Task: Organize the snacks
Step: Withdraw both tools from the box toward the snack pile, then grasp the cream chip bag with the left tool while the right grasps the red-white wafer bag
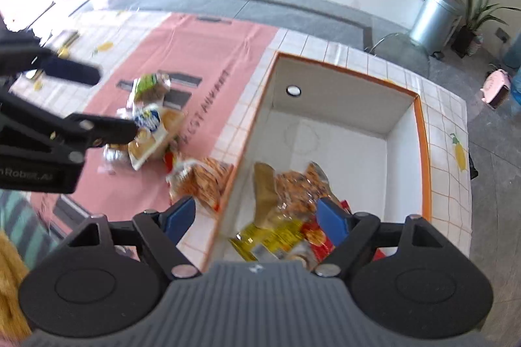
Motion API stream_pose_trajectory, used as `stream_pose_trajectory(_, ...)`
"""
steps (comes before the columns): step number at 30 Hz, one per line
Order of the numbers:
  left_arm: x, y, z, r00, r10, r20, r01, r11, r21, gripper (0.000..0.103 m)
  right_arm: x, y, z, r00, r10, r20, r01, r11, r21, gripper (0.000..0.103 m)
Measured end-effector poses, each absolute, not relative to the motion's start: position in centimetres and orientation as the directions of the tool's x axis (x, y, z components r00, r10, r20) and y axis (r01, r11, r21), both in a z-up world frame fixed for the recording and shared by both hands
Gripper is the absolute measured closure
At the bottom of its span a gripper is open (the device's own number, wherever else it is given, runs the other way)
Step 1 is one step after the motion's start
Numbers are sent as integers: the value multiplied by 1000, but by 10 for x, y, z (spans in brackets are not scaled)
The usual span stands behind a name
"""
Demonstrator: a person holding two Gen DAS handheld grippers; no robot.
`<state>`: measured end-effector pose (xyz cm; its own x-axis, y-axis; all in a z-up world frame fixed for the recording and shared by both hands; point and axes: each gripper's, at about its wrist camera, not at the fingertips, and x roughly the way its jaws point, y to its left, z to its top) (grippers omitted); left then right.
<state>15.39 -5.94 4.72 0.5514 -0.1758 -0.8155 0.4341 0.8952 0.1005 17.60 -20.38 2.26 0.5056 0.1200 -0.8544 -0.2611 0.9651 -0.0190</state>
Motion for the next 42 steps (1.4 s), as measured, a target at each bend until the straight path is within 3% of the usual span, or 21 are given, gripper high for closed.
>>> stream_pose_trajectory(8, 127, 3, 41, 608, -156, -778, 290, 956, 35, 23, 161, -163, 14, 599, 168, -783, -210, 976, 49, 24)
stream_pose_trajectory(23, 93, 61, -6, 676, -160, -719, 69, 985, -155, 24, 117, -86, -39, 733, 69, -676, -171, 982, -85, 33)
stream_pose_trajectory(32, 109, 50, -34, 658, -231, -717, 149, 973, -177, 25, 133, -74, -77, 733, 11, -680, -166, 972, -163, 34)
stream_pose_trajectory(42, 146, 40, -68, 600, -188, -777, 300, 954, 0, 25, 172, -77, -99, 721, -2, -693, -219, 948, -231, 32)
